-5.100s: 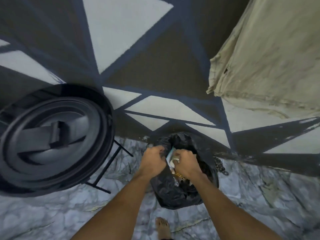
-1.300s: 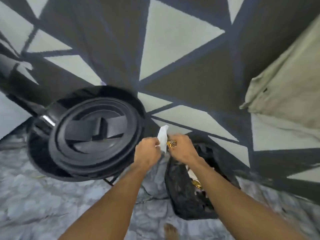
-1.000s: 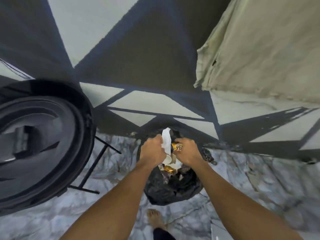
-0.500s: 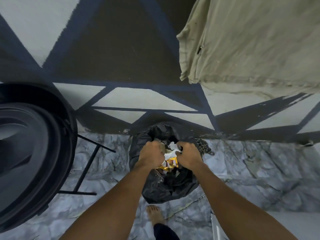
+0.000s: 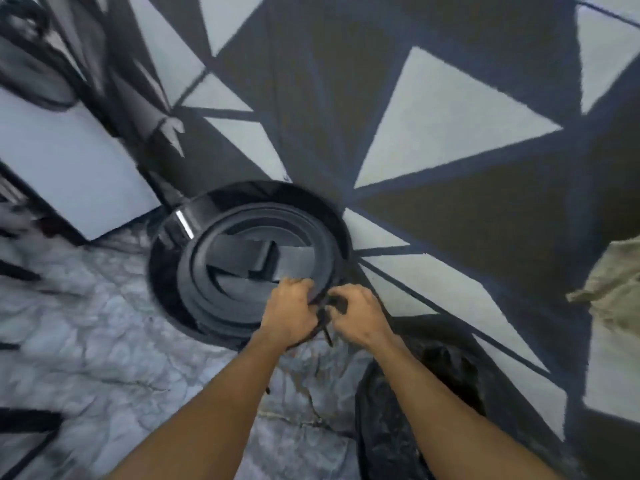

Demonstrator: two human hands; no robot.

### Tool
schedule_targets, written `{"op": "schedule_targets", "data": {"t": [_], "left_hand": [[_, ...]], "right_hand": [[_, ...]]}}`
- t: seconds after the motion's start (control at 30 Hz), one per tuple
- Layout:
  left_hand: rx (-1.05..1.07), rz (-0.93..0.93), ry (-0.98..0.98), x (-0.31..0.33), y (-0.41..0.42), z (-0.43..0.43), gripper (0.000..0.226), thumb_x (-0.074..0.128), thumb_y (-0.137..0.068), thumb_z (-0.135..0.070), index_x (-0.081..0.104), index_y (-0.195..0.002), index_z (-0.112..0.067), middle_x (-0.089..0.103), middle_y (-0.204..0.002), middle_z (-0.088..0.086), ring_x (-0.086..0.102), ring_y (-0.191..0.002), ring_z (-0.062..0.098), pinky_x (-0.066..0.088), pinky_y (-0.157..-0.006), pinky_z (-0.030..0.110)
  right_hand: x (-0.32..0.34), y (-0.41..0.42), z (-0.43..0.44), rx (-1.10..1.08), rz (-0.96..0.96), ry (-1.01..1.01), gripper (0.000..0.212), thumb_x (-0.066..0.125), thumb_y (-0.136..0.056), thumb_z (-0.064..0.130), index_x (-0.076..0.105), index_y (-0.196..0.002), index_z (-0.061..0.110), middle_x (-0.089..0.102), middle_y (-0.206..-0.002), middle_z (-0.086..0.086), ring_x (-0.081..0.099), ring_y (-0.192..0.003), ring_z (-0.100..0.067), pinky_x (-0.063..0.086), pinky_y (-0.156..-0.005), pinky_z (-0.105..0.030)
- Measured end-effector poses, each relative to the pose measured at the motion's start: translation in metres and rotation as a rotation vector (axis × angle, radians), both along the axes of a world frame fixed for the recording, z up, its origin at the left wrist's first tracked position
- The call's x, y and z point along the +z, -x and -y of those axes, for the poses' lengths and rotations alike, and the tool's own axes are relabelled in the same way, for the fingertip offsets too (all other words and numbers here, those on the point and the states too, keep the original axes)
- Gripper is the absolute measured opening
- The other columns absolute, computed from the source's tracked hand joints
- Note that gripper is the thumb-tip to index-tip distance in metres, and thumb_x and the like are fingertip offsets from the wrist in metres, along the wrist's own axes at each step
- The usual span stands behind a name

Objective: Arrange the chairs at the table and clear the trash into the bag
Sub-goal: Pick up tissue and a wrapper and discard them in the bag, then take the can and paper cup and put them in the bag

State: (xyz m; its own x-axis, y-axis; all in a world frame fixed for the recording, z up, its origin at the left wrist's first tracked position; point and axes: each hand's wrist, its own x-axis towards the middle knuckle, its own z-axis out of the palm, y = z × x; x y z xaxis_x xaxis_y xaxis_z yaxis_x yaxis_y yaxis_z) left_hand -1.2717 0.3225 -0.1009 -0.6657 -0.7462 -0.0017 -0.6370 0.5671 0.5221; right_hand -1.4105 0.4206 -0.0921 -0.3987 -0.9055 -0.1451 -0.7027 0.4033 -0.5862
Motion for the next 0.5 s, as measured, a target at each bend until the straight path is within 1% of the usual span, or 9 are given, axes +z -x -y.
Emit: {"op": "schedule_targets", "data": {"t": [0.1,0.17,0.2,0.23,0.3,0.4,0.5], "left_hand": [[0.187,0.007,0.002,0.017,-0.105,0.037,0.045,0.051,-0.076,-0.022,0.066,-0.118,-0.012,0.067,-0.108,0.008,0.053,-0.109,0.031,0.053,-0.090,0.045],[0.309,-0.012,0.005,0.022,-0.177,0.052,0.048,0.047,-0.072,-0.026,0.067,-0.114,-0.012,0.066,-0.106,0.009,0.055,-0.109,0.032,0.053,-0.088,0.045],[0.372,-0.016,-0.003,0.024,-0.215,0.058,0.047,0.047,-0.071,-0.028,0.067,-0.111,-0.013,0.066,-0.106,0.009,0.055,-0.109,0.033,0.053,-0.087,0.045],[0.433,-0.011,-0.014,0.024,-0.252,0.063,0.046,0.049,-0.073,-0.029,0.067,-0.112,-0.013,0.066,-0.110,0.009,0.055,-0.112,0.033,0.052,-0.089,0.045],[0.543,0.008,-0.020,0.026,-0.325,0.067,0.044,0.058,-0.081,-0.028,0.065,-0.123,-0.015,0.063,-0.122,0.009,0.054,-0.120,0.031,0.050,-0.096,0.043],[0.694,0.031,-0.009,0.028,-0.427,0.066,0.042,0.063,-0.087,-0.023,0.062,-0.128,-0.016,0.059,-0.131,0.008,0.050,-0.126,0.029,0.046,-0.103,0.039],[0.831,0.075,-0.002,0.032,-0.516,0.053,0.040,0.061,-0.087,-0.024,0.062,-0.126,-0.017,0.060,-0.129,0.004,0.048,-0.125,0.025,0.045,-0.103,0.039]], "right_hand": [[0.014,-0.089,0.062,0.183,-0.045,0.011,0.043,0.064,-0.091,0.027,0.062,-0.132,0.015,0.063,-0.133,-0.005,0.051,-0.129,-0.024,0.039,-0.109,-0.033],[0.018,-0.153,0.097,0.286,-0.045,0.002,0.042,0.063,-0.091,0.025,0.063,-0.131,0.014,0.063,-0.132,-0.006,0.052,-0.129,-0.025,0.039,-0.109,-0.033],[0.020,-0.187,0.113,0.345,-0.054,0.008,0.039,0.064,-0.089,0.023,0.066,-0.127,0.012,0.066,-0.129,-0.007,0.054,-0.126,-0.027,0.042,-0.106,-0.034],[0.021,-0.222,0.128,0.407,-0.066,0.018,0.036,0.064,-0.087,0.022,0.069,-0.121,0.012,0.069,-0.123,-0.008,0.057,-0.121,-0.028,0.045,-0.101,-0.034],[0.024,-0.293,0.152,0.522,-0.074,0.018,0.032,0.064,-0.086,0.023,0.071,-0.117,0.018,0.071,-0.118,-0.004,0.061,-0.116,-0.027,0.048,-0.092,-0.031],[0.028,-0.400,0.180,0.676,-0.054,0.021,0.039,0.063,-0.088,0.027,0.068,-0.126,0.021,0.068,-0.128,-0.001,0.060,-0.123,-0.022,0.050,-0.102,-0.035],[0.032,-0.496,0.195,0.863,-0.035,0.005,0.042,0.063,-0.089,0.025,0.065,-0.130,0.019,0.066,-0.133,-0.001,0.058,-0.126,-0.020,0.047,-0.107,-0.036]]}}
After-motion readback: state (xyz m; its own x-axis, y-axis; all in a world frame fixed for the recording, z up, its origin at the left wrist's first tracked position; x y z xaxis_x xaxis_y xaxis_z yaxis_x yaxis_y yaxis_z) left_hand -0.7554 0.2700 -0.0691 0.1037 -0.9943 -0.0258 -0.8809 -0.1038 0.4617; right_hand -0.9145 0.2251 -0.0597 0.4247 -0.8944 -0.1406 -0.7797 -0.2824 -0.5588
